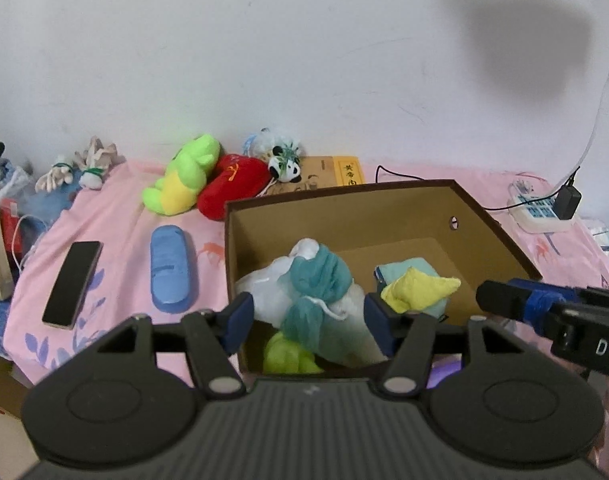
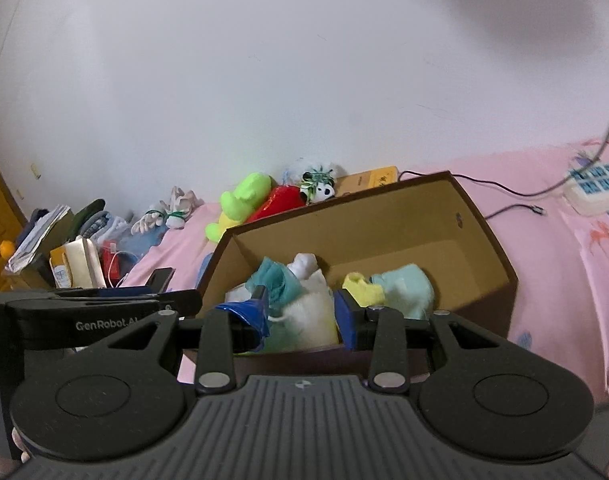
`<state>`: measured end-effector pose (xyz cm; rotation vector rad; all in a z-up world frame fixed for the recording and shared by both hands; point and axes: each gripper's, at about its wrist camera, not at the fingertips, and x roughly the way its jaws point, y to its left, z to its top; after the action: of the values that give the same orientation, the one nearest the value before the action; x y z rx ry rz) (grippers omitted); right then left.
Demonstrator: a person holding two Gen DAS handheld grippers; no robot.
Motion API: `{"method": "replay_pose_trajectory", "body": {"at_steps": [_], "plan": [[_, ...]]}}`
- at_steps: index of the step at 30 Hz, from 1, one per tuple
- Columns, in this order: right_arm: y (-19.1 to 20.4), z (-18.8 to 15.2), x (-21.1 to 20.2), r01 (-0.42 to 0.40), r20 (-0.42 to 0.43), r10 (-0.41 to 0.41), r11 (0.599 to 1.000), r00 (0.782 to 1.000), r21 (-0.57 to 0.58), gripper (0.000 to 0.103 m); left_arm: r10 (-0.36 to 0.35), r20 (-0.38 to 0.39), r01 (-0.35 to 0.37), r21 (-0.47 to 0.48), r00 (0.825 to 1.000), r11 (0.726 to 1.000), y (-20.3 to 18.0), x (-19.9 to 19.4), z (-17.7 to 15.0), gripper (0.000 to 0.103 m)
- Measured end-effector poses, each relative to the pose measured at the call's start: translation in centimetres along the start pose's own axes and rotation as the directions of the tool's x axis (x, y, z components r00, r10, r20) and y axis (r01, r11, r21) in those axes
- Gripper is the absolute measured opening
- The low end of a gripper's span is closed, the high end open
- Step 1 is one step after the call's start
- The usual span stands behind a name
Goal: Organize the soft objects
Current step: 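Open both tools to drop the cloth and towel into the box, then withdraw both tools and move them toward the grey sock and green knit cloth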
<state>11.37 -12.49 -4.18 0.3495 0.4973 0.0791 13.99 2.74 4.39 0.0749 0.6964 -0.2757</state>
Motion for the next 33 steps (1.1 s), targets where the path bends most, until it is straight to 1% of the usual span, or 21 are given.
{"method": "replay_pose_trajectory", "body": {"at_steps": [4, 8, 17, 23, 27, 33], "plan": [[0.1, -1.0, -1.2, 0.004, 0.003, -0.004, 1.0, 1.0, 0.018, 0.019, 0.003, -0.004, -0.003, 0.008, 1.0, 1.0, -0.1, -0.9, -0.7, 0.063], [0.7, -2.0, -2.2, 0.03, 0.018, -0.03, 1.0, 0.999, -0.004, 0.02, 0.01, -0.008, -0.01, 0.019, 1.0, 1.0, -0.2, -1.6, -1.5, 0.064], [1.5, -4.6, -4.7, 0.073, 0.021, -0.072, 0.997, 0.997, -0.017, 0.02, -0.009, -0.039, 0.009, 0.025, 0.999, 1.0, -0.3, -2.6, -3.6, 0.064], [1.5, -6.1, -5.9, 0.079, 0.012, -0.079, 0.997, 0.997, -0.019, 0.02, -0.012, -0.054, 0.014, 0.034, 0.998, 0.999, -0.5, -3.2, -4.9, 0.065], [0.9, -7.0, -6.5, 0.074, -0.012, -0.074, 0.997, 0.997, -0.023, 0.021, -0.005, -0.065, 0.006, 0.024, 0.998, 1.0, -0.5, -3.8, -6.0, 0.065], [-0.4, -8.5, -7.4, 0.054, -0.078, -0.056, 0.998, 0.995, -0.024, 0.021, 0.011, -0.102, -0.013, -0.019, 0.995, 1.0, -0.1, -4.3, -7.8, 0.065]]}}
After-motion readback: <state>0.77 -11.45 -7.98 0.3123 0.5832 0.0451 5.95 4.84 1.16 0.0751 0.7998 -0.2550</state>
